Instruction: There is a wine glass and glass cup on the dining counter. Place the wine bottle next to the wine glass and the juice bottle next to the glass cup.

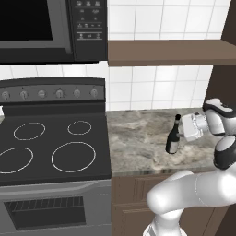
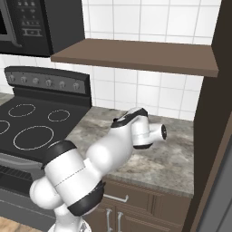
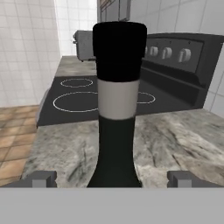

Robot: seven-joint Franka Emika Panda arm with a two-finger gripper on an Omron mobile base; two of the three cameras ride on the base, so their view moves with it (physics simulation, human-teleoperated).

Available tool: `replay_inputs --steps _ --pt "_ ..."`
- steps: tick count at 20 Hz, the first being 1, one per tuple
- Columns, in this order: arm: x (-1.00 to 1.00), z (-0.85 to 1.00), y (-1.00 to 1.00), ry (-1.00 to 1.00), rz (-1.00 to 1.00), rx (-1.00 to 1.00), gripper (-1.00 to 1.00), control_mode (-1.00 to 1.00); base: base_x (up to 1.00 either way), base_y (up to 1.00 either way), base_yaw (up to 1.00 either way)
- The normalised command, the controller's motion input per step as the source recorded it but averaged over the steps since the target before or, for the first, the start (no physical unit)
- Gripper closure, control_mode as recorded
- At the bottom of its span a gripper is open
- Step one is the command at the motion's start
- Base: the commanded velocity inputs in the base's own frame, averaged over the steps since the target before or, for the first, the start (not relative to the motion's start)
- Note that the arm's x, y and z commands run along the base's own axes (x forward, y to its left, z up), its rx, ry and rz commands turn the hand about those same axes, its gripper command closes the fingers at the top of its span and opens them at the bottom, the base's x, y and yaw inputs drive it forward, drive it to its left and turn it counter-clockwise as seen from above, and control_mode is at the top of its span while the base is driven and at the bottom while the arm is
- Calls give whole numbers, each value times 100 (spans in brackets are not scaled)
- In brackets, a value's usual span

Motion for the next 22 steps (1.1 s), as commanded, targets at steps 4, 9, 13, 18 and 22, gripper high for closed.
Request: replay_inputs --steps 4,9,13,18,22 --pt "9 -5 0 2 -2 0 -100 -100 0 0 0" --pt "0 -6 5 0 0 0 -100 -100 0 0 0" --pt "0 -4 4 0 0 0 -100 -100 0 0 0" --pt "-2 -5 6 0 0 0 -100 -100 0 0 0" --pt "0 -7 15 0 0 0 -100 -100 0 0 0"
